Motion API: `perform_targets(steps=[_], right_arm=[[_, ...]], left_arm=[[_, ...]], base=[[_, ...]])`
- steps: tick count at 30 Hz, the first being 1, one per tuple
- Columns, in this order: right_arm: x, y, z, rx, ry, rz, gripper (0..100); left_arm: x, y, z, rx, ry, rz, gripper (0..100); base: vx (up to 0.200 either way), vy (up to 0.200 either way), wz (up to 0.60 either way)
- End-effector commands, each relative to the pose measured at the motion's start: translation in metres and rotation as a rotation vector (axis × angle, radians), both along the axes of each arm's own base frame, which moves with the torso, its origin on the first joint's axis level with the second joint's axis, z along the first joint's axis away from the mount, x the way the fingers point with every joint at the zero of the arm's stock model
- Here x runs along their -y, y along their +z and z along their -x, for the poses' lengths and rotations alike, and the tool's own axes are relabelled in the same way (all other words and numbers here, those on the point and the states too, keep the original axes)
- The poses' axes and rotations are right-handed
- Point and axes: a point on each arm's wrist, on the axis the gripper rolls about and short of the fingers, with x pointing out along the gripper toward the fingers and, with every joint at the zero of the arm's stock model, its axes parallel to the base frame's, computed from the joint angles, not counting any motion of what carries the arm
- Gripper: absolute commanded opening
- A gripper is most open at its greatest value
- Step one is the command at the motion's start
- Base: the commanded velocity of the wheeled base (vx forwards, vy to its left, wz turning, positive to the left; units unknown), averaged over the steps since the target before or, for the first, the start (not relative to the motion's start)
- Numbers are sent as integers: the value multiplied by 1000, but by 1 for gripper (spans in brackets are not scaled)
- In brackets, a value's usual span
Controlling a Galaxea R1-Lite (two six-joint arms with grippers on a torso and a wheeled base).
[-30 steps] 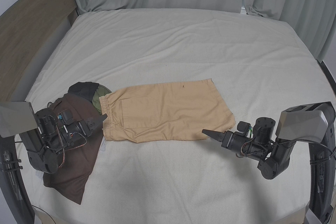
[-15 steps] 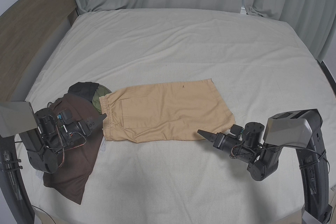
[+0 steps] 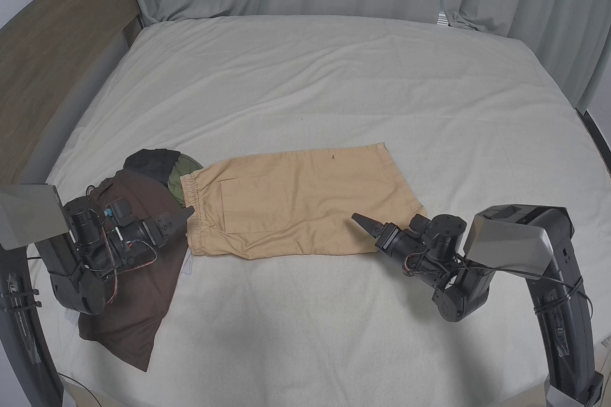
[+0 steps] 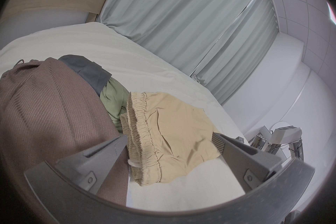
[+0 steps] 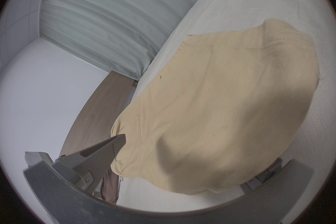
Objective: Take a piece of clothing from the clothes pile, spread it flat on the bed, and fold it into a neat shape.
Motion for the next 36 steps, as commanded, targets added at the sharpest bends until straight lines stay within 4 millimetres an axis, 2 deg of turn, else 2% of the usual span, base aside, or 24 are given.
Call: perform_targets(steps=[1,6,7,21,22,26,36], right_arm=[[-3,-9,-2,-4,6,1,100],[-3,-11,-1,-13,6,4,100],[-3,-11,-1,-13,6,4,0],[-1,-12,2,-23,3,13,0],[1,-9,10,-40,7,28,0],[7,2,17,-33,5,47,0],[23,33,53,-62,10,96,0]], left_arm=[[0,-1,0,-5,0,1,100],[0,-1,0,-5,-2,3,100],[0,-1,0,-5,-2,3,100],[1,-5,-2,-15,-3,4,100],[1,-5,-2,-15,-3,4,100],[0,-5,-2,-12,-3,4,100],[3,-11,-2,-25,-12,-1,100]], base=[[0,0,0],[0,0,0],[0,0,0],[0,0,0],[0,0,0],[0,0,0],[0,0,0]])
